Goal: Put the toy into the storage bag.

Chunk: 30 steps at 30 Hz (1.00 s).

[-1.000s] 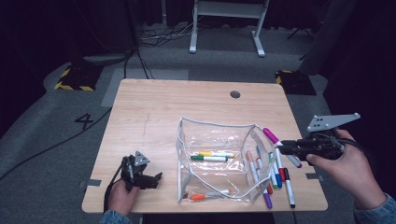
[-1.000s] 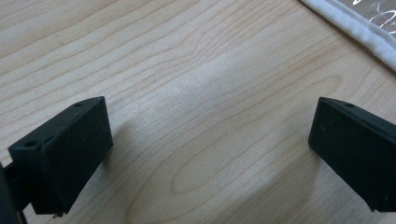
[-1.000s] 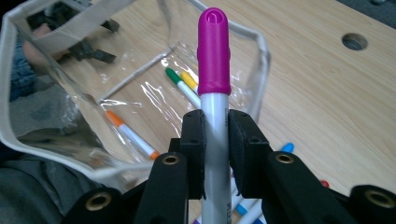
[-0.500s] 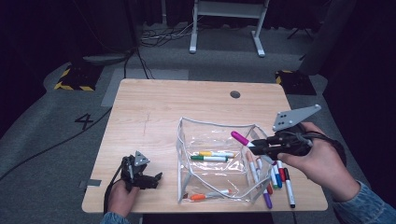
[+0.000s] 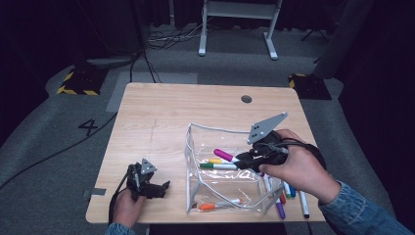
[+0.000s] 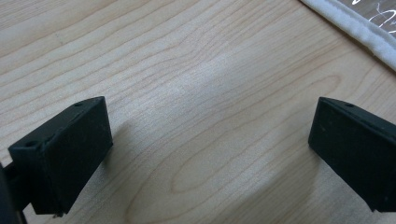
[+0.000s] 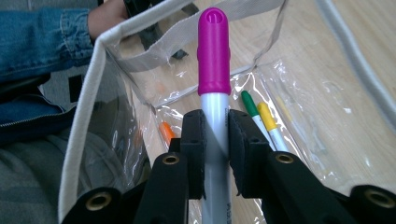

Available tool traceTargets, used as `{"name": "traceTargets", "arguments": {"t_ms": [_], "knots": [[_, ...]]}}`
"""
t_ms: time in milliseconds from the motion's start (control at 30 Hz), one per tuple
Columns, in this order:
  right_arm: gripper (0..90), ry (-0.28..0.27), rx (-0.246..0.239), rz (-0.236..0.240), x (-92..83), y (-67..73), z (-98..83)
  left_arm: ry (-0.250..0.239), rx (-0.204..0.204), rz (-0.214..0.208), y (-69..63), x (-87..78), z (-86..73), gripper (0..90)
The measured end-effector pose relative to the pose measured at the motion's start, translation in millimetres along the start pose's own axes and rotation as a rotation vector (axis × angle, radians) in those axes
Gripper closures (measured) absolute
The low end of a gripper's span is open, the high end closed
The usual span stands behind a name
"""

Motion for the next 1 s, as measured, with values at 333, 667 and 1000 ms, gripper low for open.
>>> {"name": "traceTargets", "arguments": {"t_ms": [333, 667, 1000], "knots": [[77.0, 0.102, -0.028, 0.035, 36.7, 0.1, 5.8, 0.000, 0.000, 0.000, 0.0, 0.0, 0.0, 0.0], [77.0, 0.214, -0.050, 0.076, 70.7, 3.7, 1.6, 0.000, 0.000, 0.000, 0.0, 0.0, 0.0, 0.0], [77.0, 0.342, -0.095, 0.106, 96.2, 10.9, -6.9, 0.000, 0.001, 0.000, 0.0, 0.0, 0.0, 0.0]]}}
Point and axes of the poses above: each handheld gripper's, and its own axes: x roughly forward along the jaws, z roughly out of its top, y roughly to its left, the point moved 4 cm from there along x, roughly forward along the jaws, and after that the axes turned 7 degrees about y, right-handed, at the moved point
